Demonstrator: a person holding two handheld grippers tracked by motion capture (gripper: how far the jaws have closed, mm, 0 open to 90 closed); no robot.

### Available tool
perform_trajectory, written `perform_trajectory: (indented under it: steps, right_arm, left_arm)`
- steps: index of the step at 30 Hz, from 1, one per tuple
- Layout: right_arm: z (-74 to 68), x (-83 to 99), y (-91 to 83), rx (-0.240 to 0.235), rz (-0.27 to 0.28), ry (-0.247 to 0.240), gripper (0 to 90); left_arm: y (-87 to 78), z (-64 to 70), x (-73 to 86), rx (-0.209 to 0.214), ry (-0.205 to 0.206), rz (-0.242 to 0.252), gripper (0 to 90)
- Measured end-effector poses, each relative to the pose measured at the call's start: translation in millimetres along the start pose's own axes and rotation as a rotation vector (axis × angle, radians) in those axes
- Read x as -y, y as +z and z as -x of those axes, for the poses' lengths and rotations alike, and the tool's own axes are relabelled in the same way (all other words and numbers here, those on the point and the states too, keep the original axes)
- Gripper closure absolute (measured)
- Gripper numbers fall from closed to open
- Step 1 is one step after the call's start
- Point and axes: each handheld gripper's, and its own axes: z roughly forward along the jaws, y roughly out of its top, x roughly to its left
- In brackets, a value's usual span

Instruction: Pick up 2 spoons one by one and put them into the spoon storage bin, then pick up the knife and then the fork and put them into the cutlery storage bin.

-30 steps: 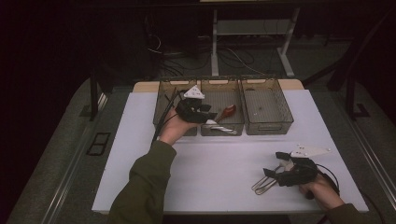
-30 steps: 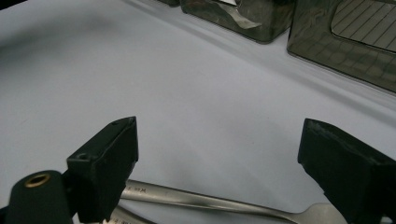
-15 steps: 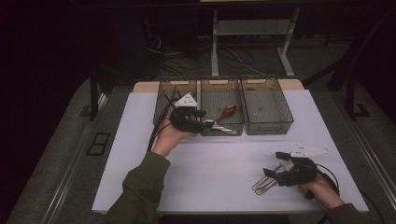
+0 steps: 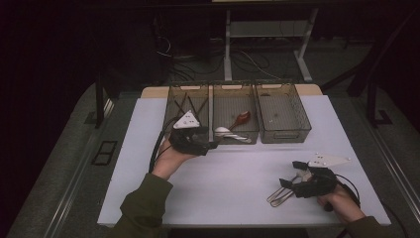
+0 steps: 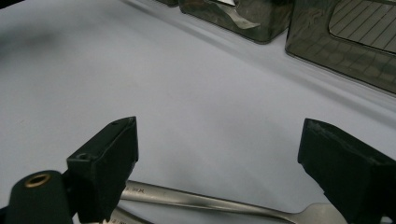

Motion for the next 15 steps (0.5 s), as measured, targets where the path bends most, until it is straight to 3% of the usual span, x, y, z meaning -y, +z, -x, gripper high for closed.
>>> perform_trajectory:
  steps: [8, 15]
  right_arm:
    - [0.2, -0.2, -1.2, 0.007, 0.007, -0.001, 11.8]
    - [4.6, -2.6, -5.3, 0.025, 0.032, 0.037, 11.7]
  left_arm:
    - [-16.4, 12.1, 21.1, -0.017, -0.015, -0.006, 23.1]
    - [-29.2, 18.6, 41.0, -0.045, -0.038, 0.005, 14.2]
